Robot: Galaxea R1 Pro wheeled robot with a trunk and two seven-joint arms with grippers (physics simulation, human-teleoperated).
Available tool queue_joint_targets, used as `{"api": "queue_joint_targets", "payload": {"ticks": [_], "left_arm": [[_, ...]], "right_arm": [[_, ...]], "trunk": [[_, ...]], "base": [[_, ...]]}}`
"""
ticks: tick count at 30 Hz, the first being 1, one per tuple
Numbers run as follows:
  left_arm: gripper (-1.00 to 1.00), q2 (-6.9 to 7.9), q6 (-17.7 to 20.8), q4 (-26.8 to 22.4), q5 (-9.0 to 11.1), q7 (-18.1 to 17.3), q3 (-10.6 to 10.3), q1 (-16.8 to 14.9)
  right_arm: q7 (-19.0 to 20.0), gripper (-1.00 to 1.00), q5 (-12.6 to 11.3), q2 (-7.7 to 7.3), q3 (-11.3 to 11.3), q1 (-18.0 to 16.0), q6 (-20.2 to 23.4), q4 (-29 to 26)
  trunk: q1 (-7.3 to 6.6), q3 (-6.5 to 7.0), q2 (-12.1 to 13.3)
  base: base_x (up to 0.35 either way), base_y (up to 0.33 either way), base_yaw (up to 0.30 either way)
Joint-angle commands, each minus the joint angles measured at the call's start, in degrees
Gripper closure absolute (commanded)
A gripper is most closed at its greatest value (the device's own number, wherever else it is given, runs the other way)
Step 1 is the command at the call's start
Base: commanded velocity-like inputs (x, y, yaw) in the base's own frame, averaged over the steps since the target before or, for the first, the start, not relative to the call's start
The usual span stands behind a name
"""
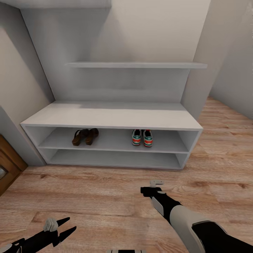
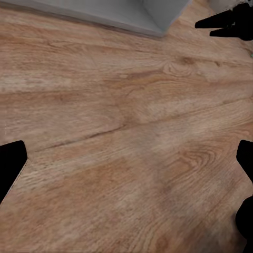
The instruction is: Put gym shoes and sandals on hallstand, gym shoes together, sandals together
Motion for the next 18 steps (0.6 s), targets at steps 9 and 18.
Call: {"api": "queue_joint_targets", "payload": {"ticks": [9, 18], "left_arm": [[-1.00, 0.17, -0.6, 0.0, -0.6, 3.0, 0.5, -0.1], [-1.00, 0.11, -0.7, 0.1, -0.6, 6.2, 0.5, -0.1]], "right_arm": [[11.9, -1.00, -0.5, -5.67, 0.6, 1.8, -3.8, 0.7], [20.8, -1.00, -0.5, -10.28, 0.6, 3.3, -6.6, 0.7]], "trunk": [[-1.22, 1.74, 2.1], [-3.20, 3.36, 5.7]], "base": [[0.000, 0.000, 0.000], [0.000, 0.000, 0.000]]}}
